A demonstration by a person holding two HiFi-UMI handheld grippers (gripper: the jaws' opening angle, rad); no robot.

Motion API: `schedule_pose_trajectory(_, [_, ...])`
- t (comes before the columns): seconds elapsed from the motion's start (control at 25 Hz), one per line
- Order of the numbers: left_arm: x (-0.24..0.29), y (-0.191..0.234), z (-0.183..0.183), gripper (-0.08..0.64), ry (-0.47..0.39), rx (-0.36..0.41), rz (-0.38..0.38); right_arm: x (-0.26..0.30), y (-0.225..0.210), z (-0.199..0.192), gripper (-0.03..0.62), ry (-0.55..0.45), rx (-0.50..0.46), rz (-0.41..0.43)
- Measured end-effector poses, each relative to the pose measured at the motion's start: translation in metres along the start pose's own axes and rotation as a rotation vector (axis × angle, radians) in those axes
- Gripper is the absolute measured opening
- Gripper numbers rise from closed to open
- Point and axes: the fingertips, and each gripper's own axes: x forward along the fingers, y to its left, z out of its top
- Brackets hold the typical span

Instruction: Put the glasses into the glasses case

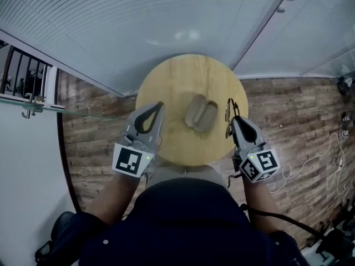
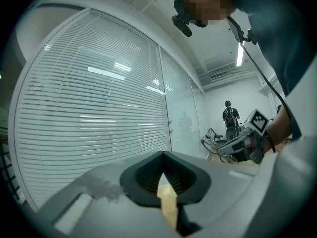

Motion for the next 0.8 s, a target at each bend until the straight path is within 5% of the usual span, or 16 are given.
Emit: schedule_pose_trajectory(0.8, [0.033,0.022,-0.07,0.0,0.066,-0.017,-0.036,0.071,-0.014,-0.064,0.037,0.095,0.029,0.006])
